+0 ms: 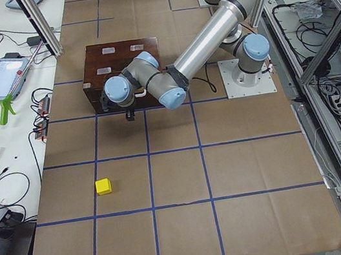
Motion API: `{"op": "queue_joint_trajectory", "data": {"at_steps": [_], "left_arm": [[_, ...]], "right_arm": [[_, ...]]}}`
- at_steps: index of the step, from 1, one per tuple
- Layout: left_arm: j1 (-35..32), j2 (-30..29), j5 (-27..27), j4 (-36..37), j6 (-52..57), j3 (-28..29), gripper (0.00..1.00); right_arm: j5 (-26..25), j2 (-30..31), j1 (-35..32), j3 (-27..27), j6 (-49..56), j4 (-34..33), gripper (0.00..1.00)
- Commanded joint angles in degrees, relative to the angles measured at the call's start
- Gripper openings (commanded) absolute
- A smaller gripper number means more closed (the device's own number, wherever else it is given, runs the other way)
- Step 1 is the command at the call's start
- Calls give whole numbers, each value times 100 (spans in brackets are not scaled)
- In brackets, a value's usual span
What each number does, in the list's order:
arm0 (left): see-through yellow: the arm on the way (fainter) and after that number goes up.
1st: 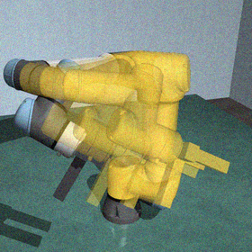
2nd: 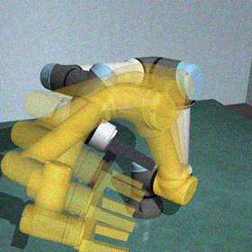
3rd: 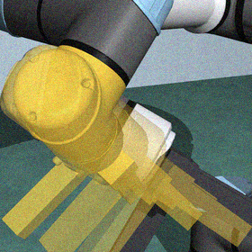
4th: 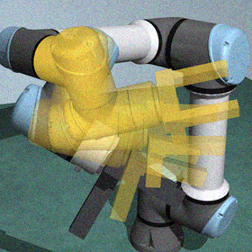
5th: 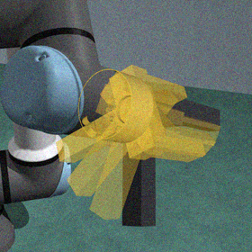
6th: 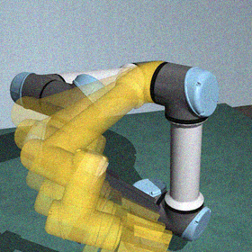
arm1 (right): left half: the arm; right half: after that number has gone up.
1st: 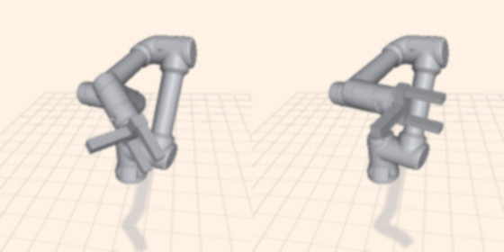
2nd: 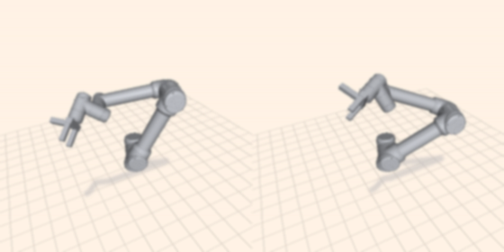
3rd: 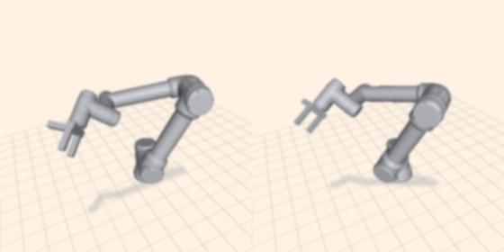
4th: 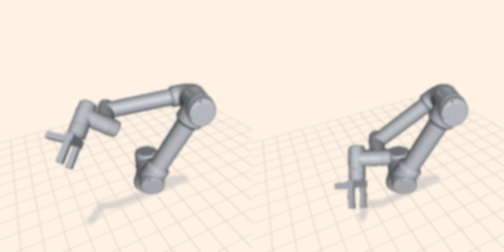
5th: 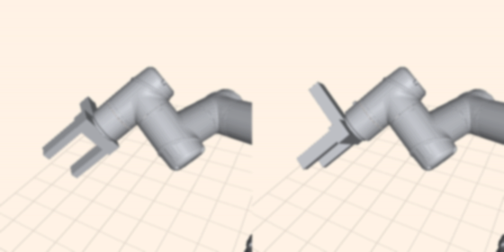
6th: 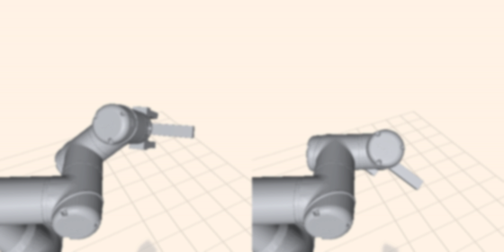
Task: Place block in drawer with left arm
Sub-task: 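Pull the drawer handle outward with the left gripper to open the drawer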
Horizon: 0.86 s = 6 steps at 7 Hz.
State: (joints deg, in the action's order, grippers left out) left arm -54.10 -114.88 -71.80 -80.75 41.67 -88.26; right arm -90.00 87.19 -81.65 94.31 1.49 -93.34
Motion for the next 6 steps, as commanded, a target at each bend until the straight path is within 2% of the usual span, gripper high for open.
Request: {"op": "queue_joint_trajectory", "data": {"at_steps": [1,3,6], "left_arm": [[22,-34,-26,33,7,132,98],[127,-69,-465,103,103,160,99],[381,-78,-475,103,280,282,99]], "right_arm": [[0,0,0,0,0,0,100],[0,0,0,0,-9,0,100],[0,0,0,0,-9,0,100]]}}
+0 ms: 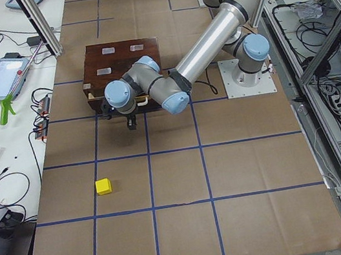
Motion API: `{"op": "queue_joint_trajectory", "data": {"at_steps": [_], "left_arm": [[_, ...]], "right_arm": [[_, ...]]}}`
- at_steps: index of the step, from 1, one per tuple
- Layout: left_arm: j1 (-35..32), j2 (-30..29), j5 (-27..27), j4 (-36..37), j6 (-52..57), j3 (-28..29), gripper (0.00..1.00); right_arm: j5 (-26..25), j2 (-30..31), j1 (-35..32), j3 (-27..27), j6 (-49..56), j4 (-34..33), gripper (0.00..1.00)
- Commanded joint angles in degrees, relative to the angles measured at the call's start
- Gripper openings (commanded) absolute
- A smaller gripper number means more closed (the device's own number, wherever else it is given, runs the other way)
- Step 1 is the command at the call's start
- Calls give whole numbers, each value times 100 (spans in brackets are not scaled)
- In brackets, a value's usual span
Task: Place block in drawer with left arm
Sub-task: 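Pull the drawer handle outward with the left gripper to open the drawer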
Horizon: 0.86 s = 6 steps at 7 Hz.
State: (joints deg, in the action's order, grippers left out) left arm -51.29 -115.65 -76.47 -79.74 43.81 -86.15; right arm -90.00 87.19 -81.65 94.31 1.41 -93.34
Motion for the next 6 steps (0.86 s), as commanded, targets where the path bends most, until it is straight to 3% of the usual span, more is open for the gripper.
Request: {"op": "queue_joint_trajectory", "data": {"at_steps": [1,6], "left_arm": [[128,-10,-17,2,66,151,99],[250,-107,-26,99,101,344,99]], "right_arm": [[0,-9,0,0,8,0,100],[0,0,0,0,0,0,100]]}}
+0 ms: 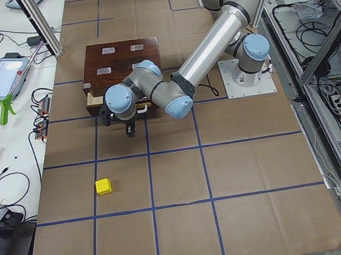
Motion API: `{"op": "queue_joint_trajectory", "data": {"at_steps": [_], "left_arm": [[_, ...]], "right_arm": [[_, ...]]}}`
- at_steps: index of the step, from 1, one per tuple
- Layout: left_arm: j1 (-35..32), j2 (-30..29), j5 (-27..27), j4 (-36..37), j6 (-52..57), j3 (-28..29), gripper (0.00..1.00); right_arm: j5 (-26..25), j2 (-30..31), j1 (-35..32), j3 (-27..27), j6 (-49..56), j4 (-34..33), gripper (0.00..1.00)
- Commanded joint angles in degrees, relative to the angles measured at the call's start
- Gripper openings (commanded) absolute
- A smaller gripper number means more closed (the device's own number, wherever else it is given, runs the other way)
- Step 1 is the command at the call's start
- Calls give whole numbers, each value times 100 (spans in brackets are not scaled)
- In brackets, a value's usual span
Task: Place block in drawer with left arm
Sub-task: 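Pull the drawer handle outward with the left gripper to open the drawer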
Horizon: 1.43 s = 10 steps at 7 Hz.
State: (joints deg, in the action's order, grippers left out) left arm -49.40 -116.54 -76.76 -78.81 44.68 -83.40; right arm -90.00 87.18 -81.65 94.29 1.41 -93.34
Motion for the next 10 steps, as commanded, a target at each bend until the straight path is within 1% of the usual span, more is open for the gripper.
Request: {"op": "queue_joint_trajectory", "data": {"at_steps": [1,4,5,7,8,9,10], "left_arm": [[219,-36,3,32,84,87,99],[291,-45,-15,50,277,96,99],[291,-45,-197,189,312,87,99],[300,-62,-278,234,313,122,99],[300,-71,-287,217,313,287,99],[300,-97,-461,130,313,515,99],[300,-80,-515,112,313,631,99]], "right_arm": [[0,0,0,1,0,0,100],[0,0,0,1,8,0,100],[0,0,0,1,0,0,100],[0,0,0,-7,8,0,100],[0,0,0,1,0,0,100],[0,0,0,1,0,0,100],[0,0,0,1,8,0,100]]}}
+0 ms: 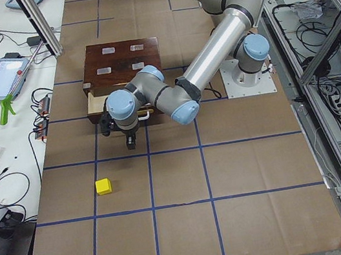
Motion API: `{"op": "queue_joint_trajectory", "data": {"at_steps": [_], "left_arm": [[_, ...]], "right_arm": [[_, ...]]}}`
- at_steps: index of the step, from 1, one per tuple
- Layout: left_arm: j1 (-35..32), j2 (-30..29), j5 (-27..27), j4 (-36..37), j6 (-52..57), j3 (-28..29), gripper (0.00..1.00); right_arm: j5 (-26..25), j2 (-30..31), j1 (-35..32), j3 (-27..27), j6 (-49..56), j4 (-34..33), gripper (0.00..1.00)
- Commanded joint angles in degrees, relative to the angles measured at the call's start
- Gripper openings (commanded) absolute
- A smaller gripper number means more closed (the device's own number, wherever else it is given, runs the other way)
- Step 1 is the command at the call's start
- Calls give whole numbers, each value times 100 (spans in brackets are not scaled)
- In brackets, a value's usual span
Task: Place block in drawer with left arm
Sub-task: 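Release the handle and move the left gripper above the yellow cube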
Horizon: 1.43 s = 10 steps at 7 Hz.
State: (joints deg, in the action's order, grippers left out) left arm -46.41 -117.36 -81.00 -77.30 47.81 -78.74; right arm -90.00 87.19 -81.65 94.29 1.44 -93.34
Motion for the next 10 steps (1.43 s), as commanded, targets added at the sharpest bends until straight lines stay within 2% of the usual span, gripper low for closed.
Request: {"op": "queue_joint_trajectory", "data": {"at_steps": [1,2,4,7,10], "left_arm": [[-17,99,-135,-22,-9,184,99],[-26,143,-388,57,-35,201,99],[-35,-83,-495,268,-79,498,99],[-35,-864,-504,163,-79,1656,99],[-26,-1927,-487,-21,-35,2887,99]], "right_arm": [[0,0,0,1,6,0,100],[0,0,0,1,-3,0,100],[0,-9,0,1,-3,0,100],[0,-9,0,1,5,0,100],[0,-9,0,-8,6,0,100]]}}
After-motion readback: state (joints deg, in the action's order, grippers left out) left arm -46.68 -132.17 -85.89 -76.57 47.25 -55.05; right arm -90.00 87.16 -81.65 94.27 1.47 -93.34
